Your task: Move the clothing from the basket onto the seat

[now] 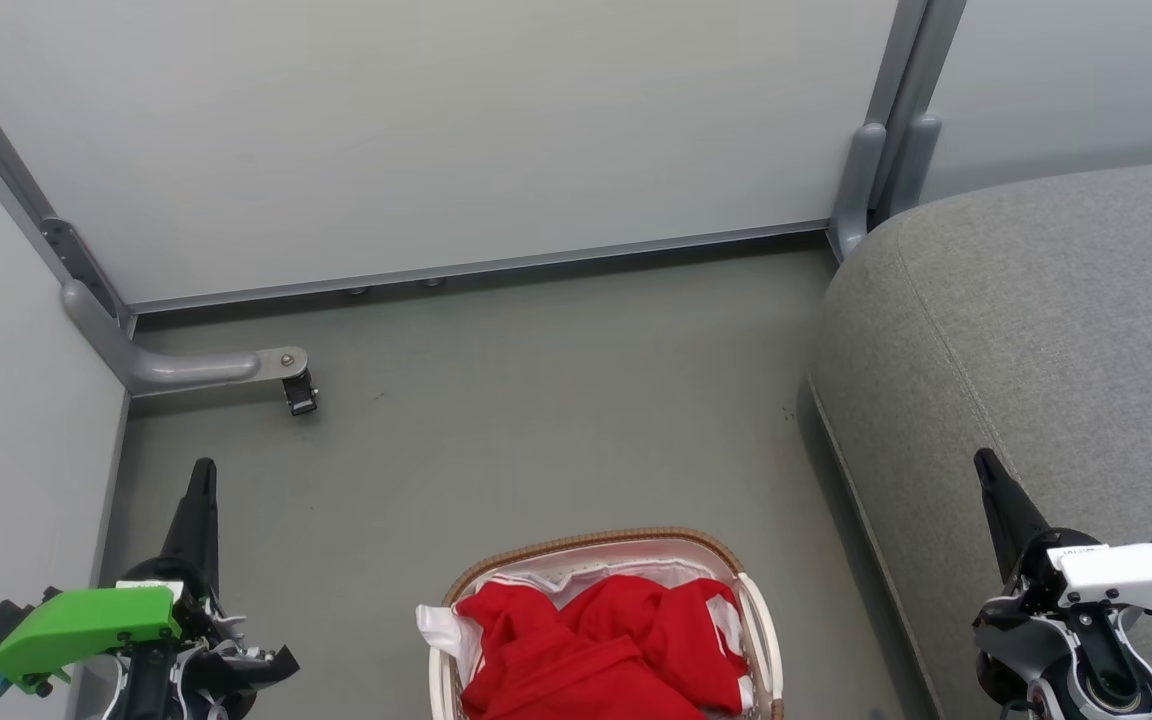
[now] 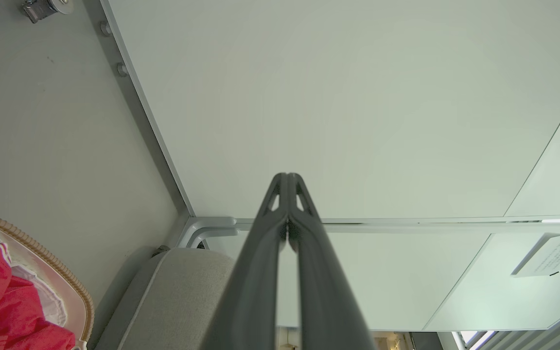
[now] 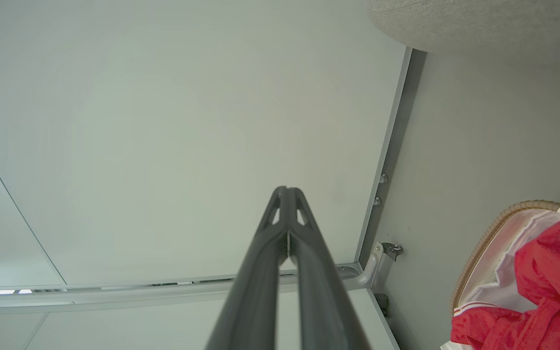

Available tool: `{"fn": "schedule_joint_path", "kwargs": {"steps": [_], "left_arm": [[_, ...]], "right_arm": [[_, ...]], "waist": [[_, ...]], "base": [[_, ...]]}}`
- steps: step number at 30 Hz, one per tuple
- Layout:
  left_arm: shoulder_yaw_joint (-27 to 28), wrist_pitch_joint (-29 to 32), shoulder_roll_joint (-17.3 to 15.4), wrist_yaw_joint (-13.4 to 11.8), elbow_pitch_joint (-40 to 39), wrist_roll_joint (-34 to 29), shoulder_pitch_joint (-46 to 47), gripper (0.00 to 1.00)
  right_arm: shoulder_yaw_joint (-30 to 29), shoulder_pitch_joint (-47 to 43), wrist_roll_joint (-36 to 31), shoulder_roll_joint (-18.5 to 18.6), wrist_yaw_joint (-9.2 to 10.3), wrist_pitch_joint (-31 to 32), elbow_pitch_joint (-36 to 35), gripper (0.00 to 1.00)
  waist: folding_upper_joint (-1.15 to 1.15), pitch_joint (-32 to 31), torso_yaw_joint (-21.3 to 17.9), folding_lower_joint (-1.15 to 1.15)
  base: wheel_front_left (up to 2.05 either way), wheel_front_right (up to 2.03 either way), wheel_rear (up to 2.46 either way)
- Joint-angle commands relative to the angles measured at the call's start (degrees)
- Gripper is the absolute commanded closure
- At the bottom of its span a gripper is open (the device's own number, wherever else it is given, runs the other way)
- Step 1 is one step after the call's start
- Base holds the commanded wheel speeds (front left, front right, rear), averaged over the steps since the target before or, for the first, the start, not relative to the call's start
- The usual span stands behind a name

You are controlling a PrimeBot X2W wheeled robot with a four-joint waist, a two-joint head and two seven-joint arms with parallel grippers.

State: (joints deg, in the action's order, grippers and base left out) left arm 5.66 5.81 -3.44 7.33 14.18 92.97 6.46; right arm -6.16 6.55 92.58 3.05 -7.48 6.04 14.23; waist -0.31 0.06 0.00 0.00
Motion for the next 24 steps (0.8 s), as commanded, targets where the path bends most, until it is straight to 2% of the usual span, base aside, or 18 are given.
{"fn": "schedule_joint_path", "kwargs": {"steps": [1, 2, 7, 13, 24], "left_arm": [[0.3, 0.1, -0.1, 0.3, 0.0, -0.4, -0.1, 1.00], [0.0, 0.0, 0.0, 0.0, 0.0, 0.0, 0.0, 0.00], [-0.1, -0.4, 0.5, 0.0, 1.7, -0.1, -0.4, 0.00], [-1.0, -2.2, 0.0, 0.0, 2.4, -2.4, 0.4, 0.00], [-1.9, -5.0, -0.9, 0.0, 2.4, -17.9, 1.4, 0.00]], "right_arm": [[-0.2, -0.3, -0.3, 0.1, -0.02, 0.2, -0.1, 1.00], [0.0, 0.0, 0.0, 0.0, 0.00, 0.0, 0.0, 0.00], [0.2, -0.4, -0.2, -0.5, 0.01, -0.1, 1.2, 0.00], [1.9, 0.6, -3.2, 0.9, 0.01, -2.0, 1.1, 0.00], [4.0, 3.0, -14.8, 2.9, 0.00, -5.1, 1.8, 0.00]], "waist": [[0.31, 0.0, 0.0, 0.00], [0.00, 0.0, 0.0, 0.00], [0.01, 0.0, 0.0, 0.00], [0.02, 0.1, 0.1, 0.00], [0.05, 0.5, 0.2, 0.00]], "base": [[0.00, 0.00, 0.00], [0.00, 0.00, 0.00], [0.00, 0.00, 0.00], [0.00, 0.00, 0.00], [0.00, 0.00, 0.00]]}}
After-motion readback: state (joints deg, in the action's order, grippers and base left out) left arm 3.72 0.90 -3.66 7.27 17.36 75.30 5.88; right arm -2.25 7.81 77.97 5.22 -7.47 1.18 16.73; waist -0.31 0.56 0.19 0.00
